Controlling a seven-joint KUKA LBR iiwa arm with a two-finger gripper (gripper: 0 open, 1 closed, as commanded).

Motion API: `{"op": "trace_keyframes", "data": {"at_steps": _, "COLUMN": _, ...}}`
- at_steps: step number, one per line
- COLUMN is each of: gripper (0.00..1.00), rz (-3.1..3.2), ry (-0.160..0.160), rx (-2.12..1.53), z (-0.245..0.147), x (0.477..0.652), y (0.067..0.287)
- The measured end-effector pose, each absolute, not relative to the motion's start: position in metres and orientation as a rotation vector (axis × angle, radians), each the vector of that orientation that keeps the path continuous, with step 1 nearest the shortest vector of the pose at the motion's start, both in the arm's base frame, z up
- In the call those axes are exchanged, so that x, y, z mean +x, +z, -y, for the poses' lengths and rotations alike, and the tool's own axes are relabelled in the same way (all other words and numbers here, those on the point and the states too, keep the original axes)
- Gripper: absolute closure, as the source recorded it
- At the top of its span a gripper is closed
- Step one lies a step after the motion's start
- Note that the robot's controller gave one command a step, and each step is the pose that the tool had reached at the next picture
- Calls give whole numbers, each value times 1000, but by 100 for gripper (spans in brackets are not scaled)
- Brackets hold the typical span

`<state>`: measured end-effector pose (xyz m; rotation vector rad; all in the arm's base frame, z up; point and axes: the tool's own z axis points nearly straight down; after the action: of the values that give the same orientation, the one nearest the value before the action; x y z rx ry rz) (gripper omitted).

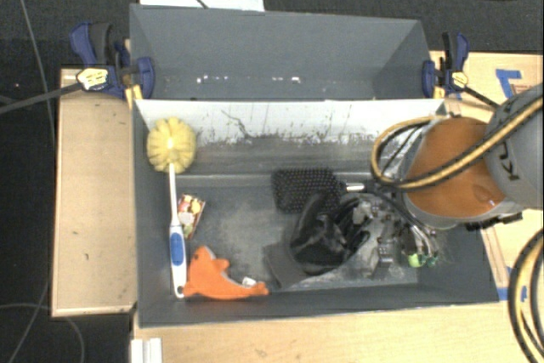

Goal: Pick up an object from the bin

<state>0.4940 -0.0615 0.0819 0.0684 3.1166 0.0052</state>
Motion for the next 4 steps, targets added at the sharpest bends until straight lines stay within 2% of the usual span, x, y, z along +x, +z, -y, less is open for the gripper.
{"op": "trace_keyframes", "data": {"at_steps": 1, "gripper": 100, "rz": -3116, "ry": 5, "rx": 69, "z": 61, "x": 494, "y": 82}}
{"op": "trace_keyframes", "data": {"at_steps": 2, "gripper": 0, "rz": -3117, "ry": 5, "rx": 69, "z": 61, "x": 494, "y": 82}}
{"op": "trace_keyframes", "data": {"at_steps": 4, "gripper": 0, "rz": -3116, "ry": 5, "rx": 68, "z": 61, "x": 494, "y": 82}}
